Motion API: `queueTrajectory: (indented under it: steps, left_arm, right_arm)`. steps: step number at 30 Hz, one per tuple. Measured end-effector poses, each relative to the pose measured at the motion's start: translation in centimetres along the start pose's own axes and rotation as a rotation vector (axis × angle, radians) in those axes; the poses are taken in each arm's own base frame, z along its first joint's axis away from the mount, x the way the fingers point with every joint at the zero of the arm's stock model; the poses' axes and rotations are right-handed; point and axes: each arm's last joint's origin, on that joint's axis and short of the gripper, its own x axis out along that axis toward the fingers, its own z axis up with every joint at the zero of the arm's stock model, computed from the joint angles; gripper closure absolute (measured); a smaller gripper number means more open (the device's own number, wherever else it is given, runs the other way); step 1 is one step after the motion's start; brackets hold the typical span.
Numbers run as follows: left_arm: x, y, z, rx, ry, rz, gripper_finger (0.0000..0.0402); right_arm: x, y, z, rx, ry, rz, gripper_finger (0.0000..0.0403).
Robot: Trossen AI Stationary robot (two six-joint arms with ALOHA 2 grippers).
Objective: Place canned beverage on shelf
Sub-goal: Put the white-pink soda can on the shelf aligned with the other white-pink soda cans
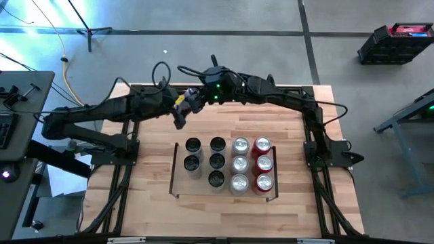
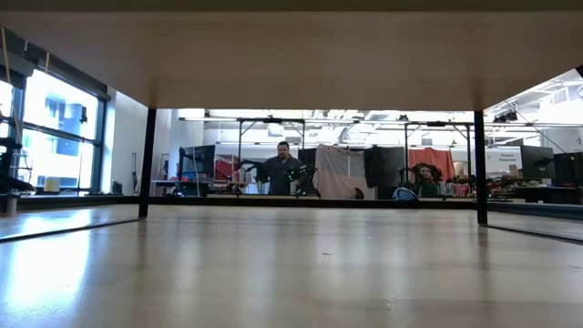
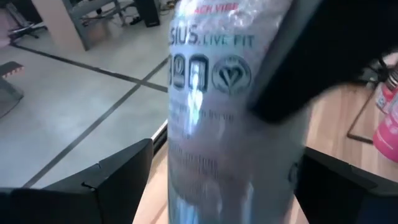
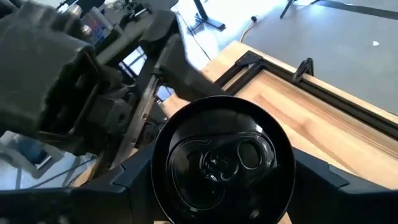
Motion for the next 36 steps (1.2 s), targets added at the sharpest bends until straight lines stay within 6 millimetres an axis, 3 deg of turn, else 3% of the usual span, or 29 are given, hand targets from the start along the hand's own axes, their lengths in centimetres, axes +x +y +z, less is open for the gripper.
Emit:
queueTrajectory:
  steps: [10,17,20,26,28,31,36]
  left_arm:
    - [1.1,-0.4,1.0,0.082,0.007,0.019,0.0072]
    - [0.9,-0.5,1.0,0.066,0.003,0.010,0.0139]
    - [0.9,-0.5,1.0,0.064,0.002,0.011,0.0167]
    - [0.6,-0.3,1.1,0.082,-0.007,0.038,0.0167]
    - [0.1,-0.1,1.4,0.100,-0.024,0.044,0.0167]
    - [-1.7,0.5,2.8,0.101,-0.059,0.042,0.0167]
    - [-6.6,1.1,6.5,-0.024,-0.220,-0.055,0.0166]
  right_arm:
    - [0.0,-0.1,-0.1,0.006,0.007,-0.021,0.0153]
    - [0.0,-0.1,-0.1,0.002,0.005,-0.023,0.0149]
    - [0.0,-0.1,-0.1,-0.002,0.006,-0.020,0.0140]
    - [-0.6,-0.1,0.4,-0.019,-0.002,-0.004,0.0099]
    - [-2.2,-0.1,1.3,-0.026,-0.028,0.032,0.0087]
    - [-6.9,0.4,3.4,-0.069,-0.131,0.096,0.0078]
    - [-13.4,1.0,4.6,-0.193,-0.259,0.074,0.0076]
